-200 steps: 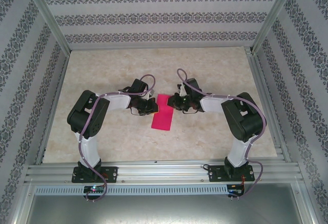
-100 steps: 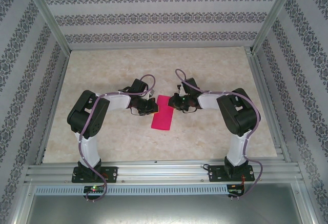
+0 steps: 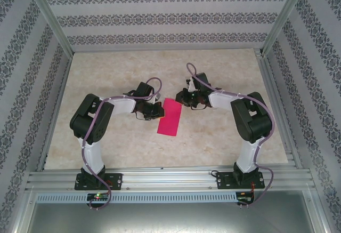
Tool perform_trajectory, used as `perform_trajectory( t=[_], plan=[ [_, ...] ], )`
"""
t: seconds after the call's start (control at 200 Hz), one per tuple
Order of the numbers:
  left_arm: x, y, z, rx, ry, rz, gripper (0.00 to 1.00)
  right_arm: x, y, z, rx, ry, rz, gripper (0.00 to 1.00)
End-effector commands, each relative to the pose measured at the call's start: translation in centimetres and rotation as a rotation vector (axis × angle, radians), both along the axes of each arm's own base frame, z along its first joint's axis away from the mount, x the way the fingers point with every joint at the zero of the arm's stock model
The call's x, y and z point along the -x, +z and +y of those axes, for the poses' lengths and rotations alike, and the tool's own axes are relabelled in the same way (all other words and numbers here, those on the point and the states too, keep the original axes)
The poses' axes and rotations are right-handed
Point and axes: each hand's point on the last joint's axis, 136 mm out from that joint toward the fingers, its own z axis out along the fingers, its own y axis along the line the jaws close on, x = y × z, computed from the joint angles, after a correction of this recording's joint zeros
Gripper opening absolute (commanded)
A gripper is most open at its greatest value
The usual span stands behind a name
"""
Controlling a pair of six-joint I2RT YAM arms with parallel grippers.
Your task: Fold a paper plane with a square sheet of paper (pick it up from the middle)
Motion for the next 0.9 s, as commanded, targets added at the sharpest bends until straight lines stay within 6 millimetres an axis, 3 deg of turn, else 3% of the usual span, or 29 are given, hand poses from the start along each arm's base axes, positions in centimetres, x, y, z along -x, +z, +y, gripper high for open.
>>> perform_trajectory(
  t=[0.0, 0.33, 0.405, 0.56, 0.655, 0.769, 0.899],
  plan=[
    [2.7, -2.4, 0.9, -0.082, -0.025, 0.107, 0.00, -0.3, -1.1, 0.0, 0.008, 0.005, 0.020, 0.15],
    [2.9, -2.4, 1.0, -0.083, -0.027, 0.105, 0.00, 1.0, -7.1, -2.0, 0.141, -0.058, 0.183, 0.15],
    [2.9, -2.4, 1.1, -0.090, -0.027, 0.106, 0.00, 0.8, -6.1, -1.5, 0.106, -0.059, 0.169, 0.16],
    [2.8, -2.4, 0.9, -0.082, -0.027, 0.107, 0.00, -0.7, -1.5, -0.5, 0.046, -0.024, 0.087, 0.16],
    [2.8, -2.3, 0.9, -0.081, -0.031, 0.106, 0.00, -1.6, 0.3, -0.3, -0.002, -0.021, 0.050, 0.16],
    [2.8, -2.3, 0.9, -0.080, -0.029, 0.107, 0.00, -2.4, 0.4, -0.5, -0.022, -0.036, 0.045, 0.16],
    [2.8, -2.3, 0.8, -0.076, -0.029, 0.108, 0.00, -2.5, -1.5, -0.6, -0.028, -0.052, 0.088, 0.16]
  ],
)
